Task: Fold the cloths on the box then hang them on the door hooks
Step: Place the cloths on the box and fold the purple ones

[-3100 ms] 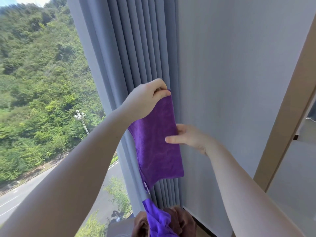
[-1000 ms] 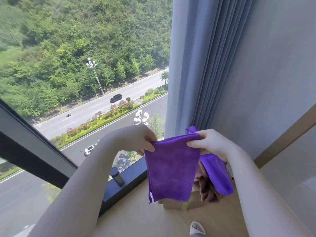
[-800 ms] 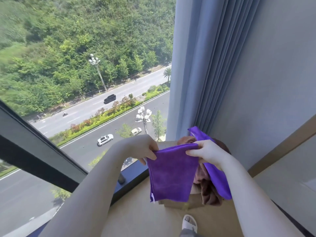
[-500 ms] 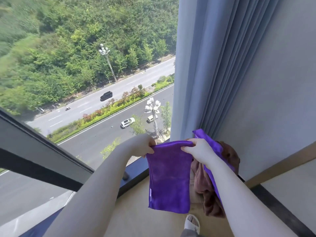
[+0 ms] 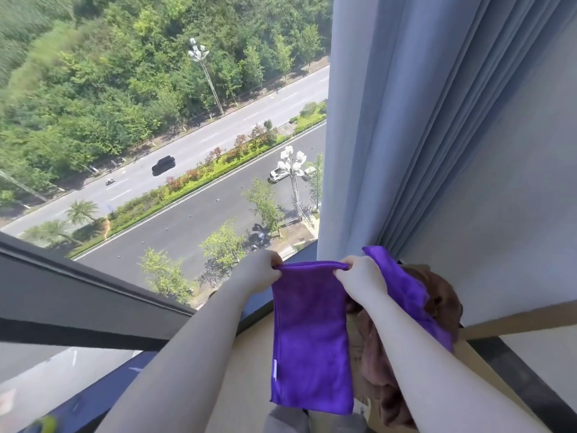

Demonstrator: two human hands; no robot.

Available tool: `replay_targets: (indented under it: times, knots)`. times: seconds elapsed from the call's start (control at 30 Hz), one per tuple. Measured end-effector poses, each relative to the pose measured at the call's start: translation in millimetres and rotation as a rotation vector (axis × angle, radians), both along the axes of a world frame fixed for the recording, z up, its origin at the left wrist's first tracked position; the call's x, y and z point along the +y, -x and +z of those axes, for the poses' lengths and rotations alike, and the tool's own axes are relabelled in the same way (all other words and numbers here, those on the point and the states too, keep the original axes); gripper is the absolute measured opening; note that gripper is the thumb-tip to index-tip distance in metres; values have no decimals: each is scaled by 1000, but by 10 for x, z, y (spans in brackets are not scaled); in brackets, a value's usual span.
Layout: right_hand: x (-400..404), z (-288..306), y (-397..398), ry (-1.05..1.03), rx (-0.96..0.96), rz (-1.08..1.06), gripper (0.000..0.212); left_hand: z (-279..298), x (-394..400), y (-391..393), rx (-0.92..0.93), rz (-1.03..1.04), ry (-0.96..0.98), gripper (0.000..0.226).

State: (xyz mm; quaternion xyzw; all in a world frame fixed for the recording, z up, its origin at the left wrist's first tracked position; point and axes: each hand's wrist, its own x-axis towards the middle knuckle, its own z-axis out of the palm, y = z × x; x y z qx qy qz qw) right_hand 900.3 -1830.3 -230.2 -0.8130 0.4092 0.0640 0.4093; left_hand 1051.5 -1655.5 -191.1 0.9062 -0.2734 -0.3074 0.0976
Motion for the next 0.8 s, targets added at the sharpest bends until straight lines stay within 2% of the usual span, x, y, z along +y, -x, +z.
replay_targets:
  times: [0.1,0.27,0.4,0.43,0.53,0.57,0.67,0.8]
  knots:
    - [-63,-84,-95,-59,46,-60,17,-193,-85,-118,74,97,71,22]
    - [-121,-368,-298,-313,41,-295,20,-505,-243,-308,149,142,105,29]
    - [-128,-506,-484,-328,35,-394,14,-760,-359,-500,149,101,75,35]
    - [-124,-540,-522,-323,30,-405,17,-814,-379,-540,147,103,68,38]
    - [-130,-642,-555,-288,84,-339,47,-949,-416,-595,157,112,57,50]
    - [-127,-654,-546,-292,102,-325,50,-981,-430,-603,167,97,53,53]
    - [-126,-638,-516,-323,106,-313,39,-1048,-496,-626,213,12,38,50]
    - [-165,-655,-521,-310,128,-306,42,-1052,-588,-595,255,-93,9,39]
